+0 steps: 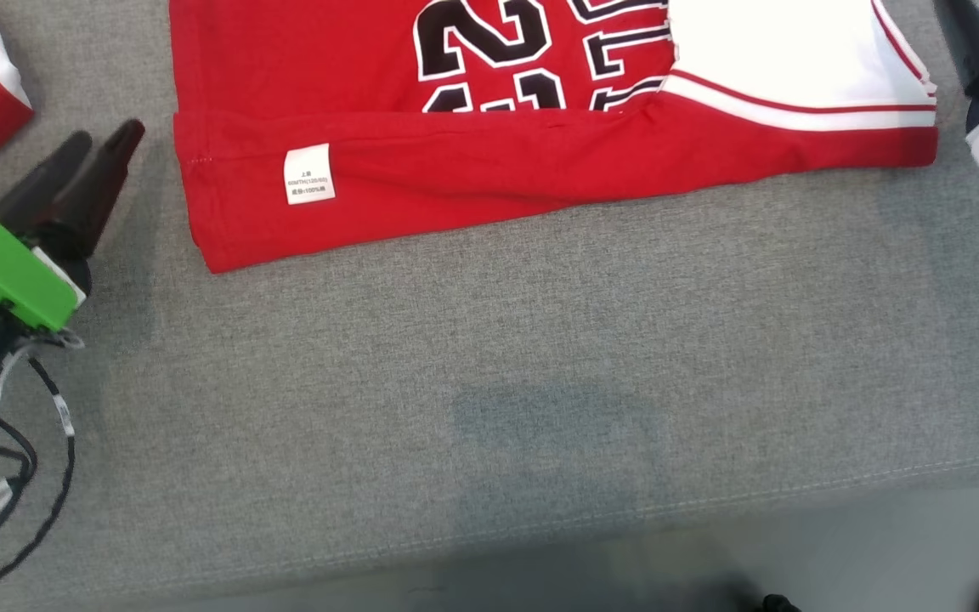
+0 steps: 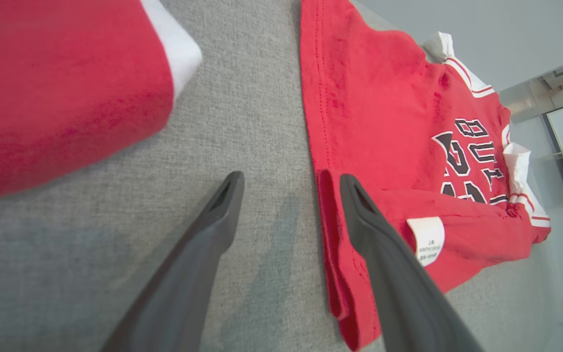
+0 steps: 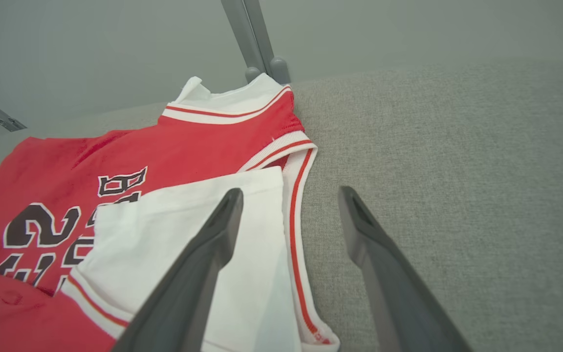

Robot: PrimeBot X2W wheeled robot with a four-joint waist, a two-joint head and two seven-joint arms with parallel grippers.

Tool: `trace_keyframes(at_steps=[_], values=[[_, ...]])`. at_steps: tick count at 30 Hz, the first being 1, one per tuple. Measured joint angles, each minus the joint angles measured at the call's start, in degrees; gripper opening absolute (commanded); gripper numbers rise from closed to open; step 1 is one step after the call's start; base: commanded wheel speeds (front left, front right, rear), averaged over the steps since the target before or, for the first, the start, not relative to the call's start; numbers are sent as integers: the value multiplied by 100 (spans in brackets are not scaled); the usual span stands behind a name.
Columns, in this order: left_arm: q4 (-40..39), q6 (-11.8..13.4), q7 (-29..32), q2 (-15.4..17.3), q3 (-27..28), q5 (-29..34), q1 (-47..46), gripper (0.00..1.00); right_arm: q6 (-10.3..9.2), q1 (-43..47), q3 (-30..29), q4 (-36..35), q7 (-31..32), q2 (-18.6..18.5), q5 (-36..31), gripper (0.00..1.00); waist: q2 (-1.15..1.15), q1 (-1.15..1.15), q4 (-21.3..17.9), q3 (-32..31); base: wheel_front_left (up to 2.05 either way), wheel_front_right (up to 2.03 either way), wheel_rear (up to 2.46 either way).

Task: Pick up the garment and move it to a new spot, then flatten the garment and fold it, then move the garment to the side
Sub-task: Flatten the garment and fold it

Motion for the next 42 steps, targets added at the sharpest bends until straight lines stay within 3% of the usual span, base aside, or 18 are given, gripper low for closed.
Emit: trace_keyframes(at_steps=[12,42], values=[[4,-142,-559,-400,-332,141,1262,100,55,1385,232,314,-439,103,70,100,0,0,-53,-627,0,0,0],[-183,-291,-220,-240,-776,359,876,100,326,1126,441,608,-246,231,199,100,0,0,97,-314,0,0,0]])
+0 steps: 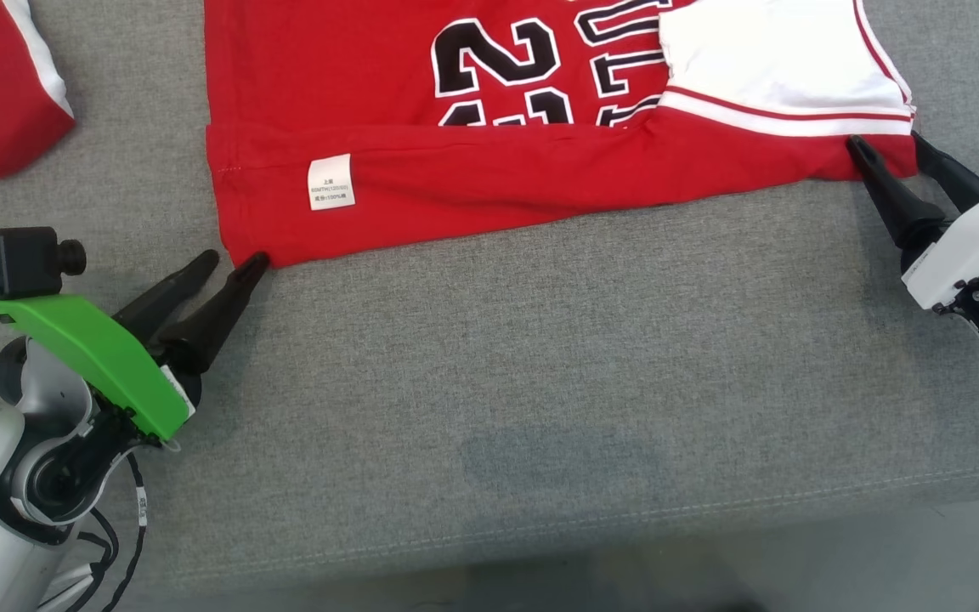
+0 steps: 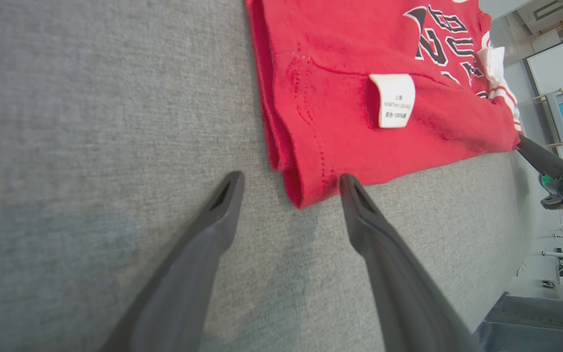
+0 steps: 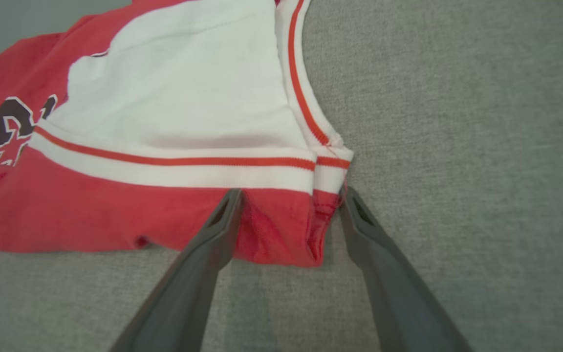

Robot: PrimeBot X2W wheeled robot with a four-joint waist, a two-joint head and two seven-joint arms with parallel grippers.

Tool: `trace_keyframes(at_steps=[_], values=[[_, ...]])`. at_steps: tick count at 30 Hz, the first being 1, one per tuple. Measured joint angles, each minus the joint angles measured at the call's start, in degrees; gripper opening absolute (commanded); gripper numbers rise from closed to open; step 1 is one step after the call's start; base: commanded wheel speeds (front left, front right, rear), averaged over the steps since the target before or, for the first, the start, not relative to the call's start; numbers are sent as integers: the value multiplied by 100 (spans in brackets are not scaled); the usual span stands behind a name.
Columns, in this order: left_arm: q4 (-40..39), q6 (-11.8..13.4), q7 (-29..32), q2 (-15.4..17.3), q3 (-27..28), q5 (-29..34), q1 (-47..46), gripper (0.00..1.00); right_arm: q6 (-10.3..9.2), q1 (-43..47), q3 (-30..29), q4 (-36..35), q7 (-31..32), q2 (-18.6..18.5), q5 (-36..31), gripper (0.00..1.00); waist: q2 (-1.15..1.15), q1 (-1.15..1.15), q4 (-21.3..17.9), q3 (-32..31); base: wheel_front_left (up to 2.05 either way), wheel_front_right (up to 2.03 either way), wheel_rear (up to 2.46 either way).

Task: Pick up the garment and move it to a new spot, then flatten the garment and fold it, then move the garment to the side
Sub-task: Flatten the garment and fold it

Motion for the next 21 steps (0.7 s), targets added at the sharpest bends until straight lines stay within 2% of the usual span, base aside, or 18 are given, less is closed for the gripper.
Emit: trace_keyframes(at_steps=[3,4,5,6,7,8,9,21], values=[[-20,0,48,-15,-69,1,-10,100,27,-12,27,7,24,-2,23,100,0,0,-1,-17,0,0,0],[-16,0,71,-16,-85,9,-16,100,30,-23,41,8,64,-4,29,88,0,0,-4,-23,0,0,0],[-10,0,94,-15,-103,21,-32,100,31,-34,56,9,80,-9,31,63,0,0,-7,-29,0,0,0],[3,0,119,-15,-114,60,-44,95,32,-44,74,8,111,-9,31,47,0,0,-12,-34,0,0,0],[24,0,134,-16,-129,110,-60,56,40,-54,96,8,137,-11,31,35,0,0,-18,-40,0,0,0],[45,0,149,-16,-134,136,-66,24,59,-64,115,7,172,-12,33,14,0,0,-25,-46,0,0,0],[54,0,153,-16,-140,155,-68,0,82,-70,130,5,197,-14,43,0,0,0,-31,-53,0,0,0],[90,-44,387,-33,-186,124,-71,0,177,-148,188,-16,544,-83,226,0,0,0,-120,-137,0,0,0]])
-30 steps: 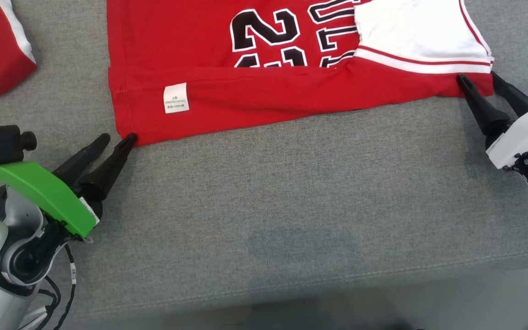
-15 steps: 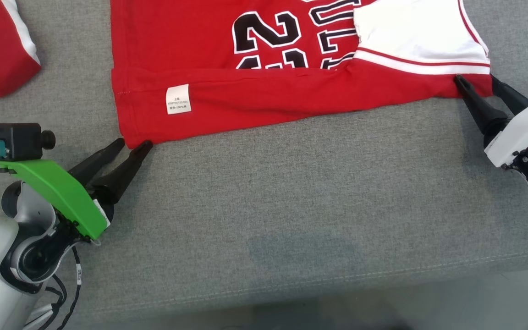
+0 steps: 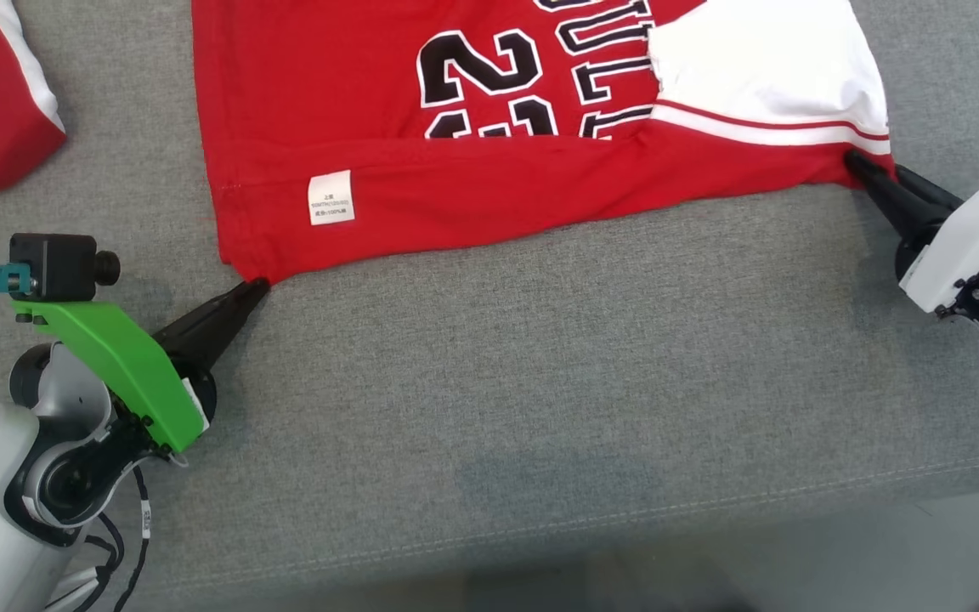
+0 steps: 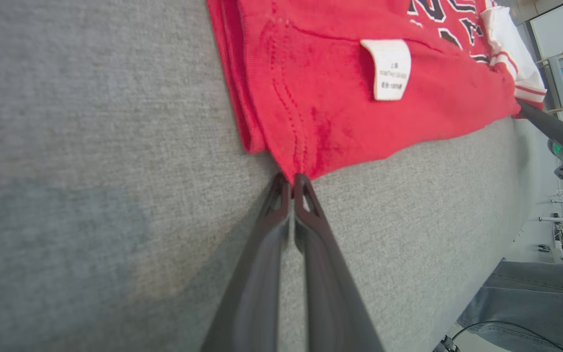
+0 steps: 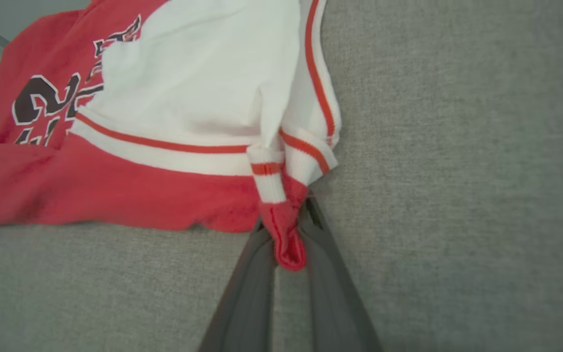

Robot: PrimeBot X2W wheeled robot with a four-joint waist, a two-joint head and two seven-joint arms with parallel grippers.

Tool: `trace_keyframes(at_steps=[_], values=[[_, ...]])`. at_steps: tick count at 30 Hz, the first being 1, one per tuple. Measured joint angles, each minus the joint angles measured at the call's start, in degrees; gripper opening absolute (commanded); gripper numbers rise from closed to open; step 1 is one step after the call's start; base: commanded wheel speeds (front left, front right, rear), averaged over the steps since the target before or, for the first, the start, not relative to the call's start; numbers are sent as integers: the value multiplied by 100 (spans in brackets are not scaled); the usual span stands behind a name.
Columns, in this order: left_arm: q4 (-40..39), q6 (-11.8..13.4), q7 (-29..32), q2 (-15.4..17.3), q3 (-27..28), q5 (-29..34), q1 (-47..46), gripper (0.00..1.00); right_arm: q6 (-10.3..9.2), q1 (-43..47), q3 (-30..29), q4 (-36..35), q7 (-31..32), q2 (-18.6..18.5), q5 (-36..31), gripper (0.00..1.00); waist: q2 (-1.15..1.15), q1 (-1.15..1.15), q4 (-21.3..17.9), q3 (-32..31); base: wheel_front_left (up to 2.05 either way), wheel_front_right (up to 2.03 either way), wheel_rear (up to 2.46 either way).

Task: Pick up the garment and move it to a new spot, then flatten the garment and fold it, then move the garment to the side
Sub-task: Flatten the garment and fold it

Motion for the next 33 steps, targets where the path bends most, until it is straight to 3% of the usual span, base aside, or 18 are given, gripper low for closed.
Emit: trace_keyframes(at_steps=[10,22,33], values=[[-156,-49,348,175,-54,-339,131,0,2,158,-214,-12,359,-389,458,0,0,0,7,-180,0,0,0],[-638,-40,286,405,-62,-641,1161,0,-4,1511,-525,-489,255,-626,1143,0,0,0,64,-322,0,0,0],[-1144,4,-15,687,477,-761,1327,0,-104,1919,-711,-1169,101,-1003,1241,0,0,0,51,-336,0,0,0]])
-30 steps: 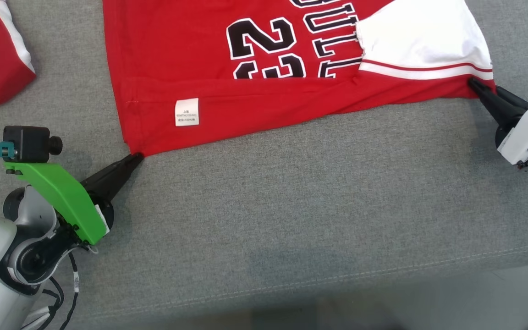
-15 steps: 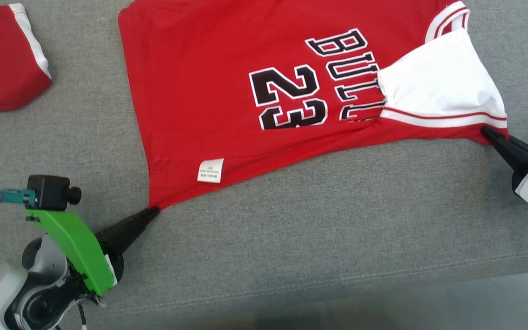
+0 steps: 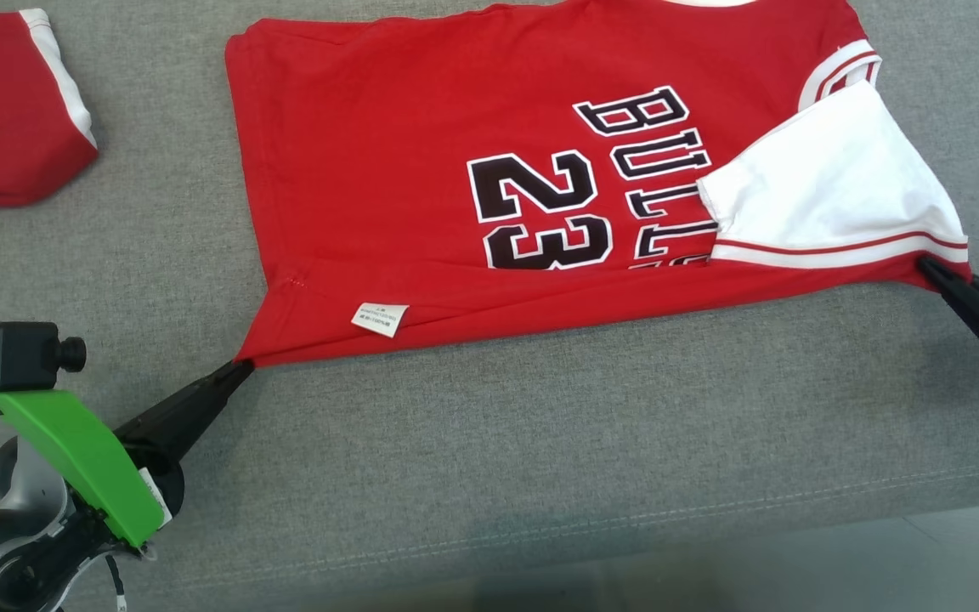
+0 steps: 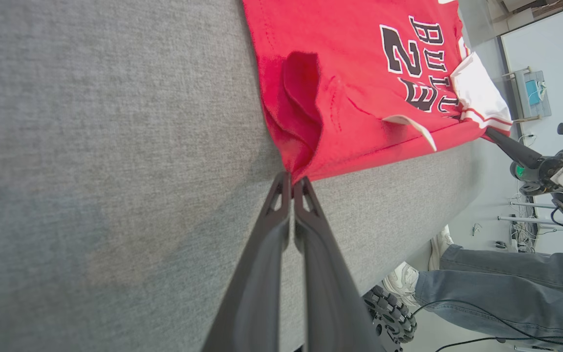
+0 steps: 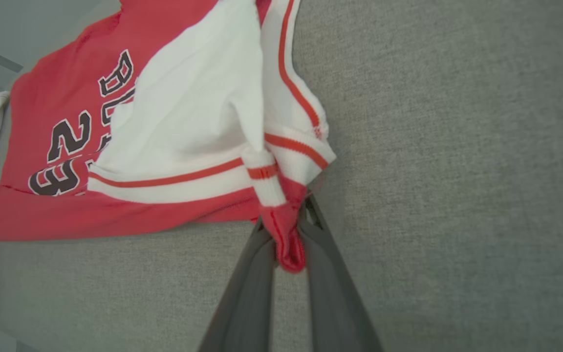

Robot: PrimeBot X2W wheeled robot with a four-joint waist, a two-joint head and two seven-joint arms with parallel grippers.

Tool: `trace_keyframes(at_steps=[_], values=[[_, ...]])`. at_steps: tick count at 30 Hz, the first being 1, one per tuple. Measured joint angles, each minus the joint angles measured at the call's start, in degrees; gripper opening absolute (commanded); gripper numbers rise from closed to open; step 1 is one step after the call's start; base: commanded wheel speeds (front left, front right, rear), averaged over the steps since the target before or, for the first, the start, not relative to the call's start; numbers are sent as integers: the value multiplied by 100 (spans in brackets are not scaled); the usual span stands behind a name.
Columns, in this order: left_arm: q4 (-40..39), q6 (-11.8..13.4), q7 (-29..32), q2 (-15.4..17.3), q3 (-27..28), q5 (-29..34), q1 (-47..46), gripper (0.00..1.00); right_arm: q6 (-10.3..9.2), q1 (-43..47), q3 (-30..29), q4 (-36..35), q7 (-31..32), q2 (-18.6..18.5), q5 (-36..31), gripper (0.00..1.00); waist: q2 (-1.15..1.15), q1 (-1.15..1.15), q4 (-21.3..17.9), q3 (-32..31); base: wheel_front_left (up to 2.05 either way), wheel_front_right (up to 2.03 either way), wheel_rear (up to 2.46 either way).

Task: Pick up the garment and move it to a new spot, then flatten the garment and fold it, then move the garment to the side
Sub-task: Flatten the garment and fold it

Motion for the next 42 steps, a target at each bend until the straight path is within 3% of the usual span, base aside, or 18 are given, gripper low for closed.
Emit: trace_keyframes(at_steps=[8,20,22,23,24,25,26,27,37,42], values=[[-363,59,214,220,54,-304,13,0,-136,123,-162,-503,227,-478,136,0,0,0,-20,-36,0,0,0],[-465,208,226,256,-104,-474,506,0,-439,793,-163,-927,399,-522,461,0,0,0,-11,63,0,0,0],[-477,209,196,240,-110,-471,521,0,-466,830,-207,-976,369,-554,463,42,0,0,-7,77,0,0,0],[-485,209,188,235,-111,-468,528,9,-504,832,-236,-1000,353,-569,460,87,0,0,-3,82,0,0,0],[-487,209,132,229,-104,-448,532,27,-522,832,-271,-1017,338,-598,460,100,0,0,0,86,0,0,0],[-489,211,83,219,-85,-427,531,50,-558,832,-310,-1033,303,-634,460,100,0,0,4,88,0,0,0],[-493,226,22,196,-38,-414,528,92,-564,832,-347,-1055,300,-668,460,100,0,0,10,89,0,0,0],[-500,236,-58,167,22,-387,517,100,-577,832,-372,-1080,297,-697,457,100,0,0,16,89,0,0,0],[-749,300,-450,94,320,-120,489,100,-738,808,-458,-1394,44,-855,38,100,0,0,59,97,0,0,0],[-789,392,-560,359,541,286,103,100,-809,320,-594,-1655,-54,-1145,-441,100,0,0,52,172,0,0,0]])
